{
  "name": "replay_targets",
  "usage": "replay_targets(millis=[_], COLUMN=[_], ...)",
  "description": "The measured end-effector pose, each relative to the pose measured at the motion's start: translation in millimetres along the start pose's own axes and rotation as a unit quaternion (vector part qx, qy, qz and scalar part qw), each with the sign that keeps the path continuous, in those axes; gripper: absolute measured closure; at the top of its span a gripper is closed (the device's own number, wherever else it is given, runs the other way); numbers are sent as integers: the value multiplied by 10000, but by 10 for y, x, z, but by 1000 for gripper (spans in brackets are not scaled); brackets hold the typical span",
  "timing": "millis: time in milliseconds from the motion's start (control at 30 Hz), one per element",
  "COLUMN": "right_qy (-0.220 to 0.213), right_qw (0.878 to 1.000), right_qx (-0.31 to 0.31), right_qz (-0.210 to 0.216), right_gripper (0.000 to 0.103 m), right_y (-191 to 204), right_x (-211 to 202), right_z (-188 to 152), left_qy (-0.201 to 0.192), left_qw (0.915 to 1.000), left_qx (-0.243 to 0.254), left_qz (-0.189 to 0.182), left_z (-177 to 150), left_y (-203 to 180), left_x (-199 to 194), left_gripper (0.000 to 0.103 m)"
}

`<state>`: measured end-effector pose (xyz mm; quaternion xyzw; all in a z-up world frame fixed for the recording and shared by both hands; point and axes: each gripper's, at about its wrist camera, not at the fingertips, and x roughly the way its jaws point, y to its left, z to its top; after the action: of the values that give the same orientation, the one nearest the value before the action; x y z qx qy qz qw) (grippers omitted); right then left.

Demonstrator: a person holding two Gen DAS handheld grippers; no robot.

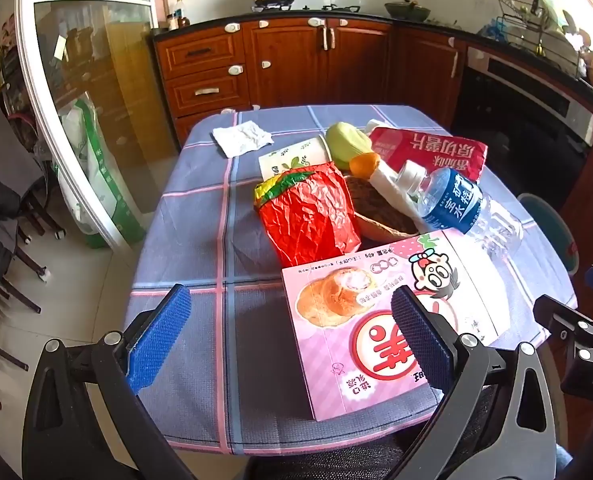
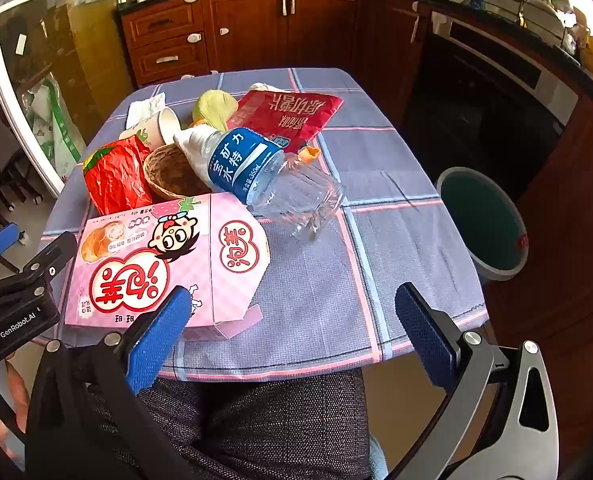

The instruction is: Collect trash

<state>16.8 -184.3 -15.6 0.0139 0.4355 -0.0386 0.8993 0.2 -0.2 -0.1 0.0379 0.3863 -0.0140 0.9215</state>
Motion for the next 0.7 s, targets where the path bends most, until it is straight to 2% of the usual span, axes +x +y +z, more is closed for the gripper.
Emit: replay_targets(millis=[700], right_qy=[-13], right_qw=[10000], right_qx=[-40], right_qz=[-33], right_gripper=[5], right_y=[1], right_x=[4], right_z=[22], left_qy=[-73], left_qw=[10000], left_qx=[-18], left_qz=[-26], left_z=[-6], left_y=[45], left_x=[-70], left_gripper=[3])
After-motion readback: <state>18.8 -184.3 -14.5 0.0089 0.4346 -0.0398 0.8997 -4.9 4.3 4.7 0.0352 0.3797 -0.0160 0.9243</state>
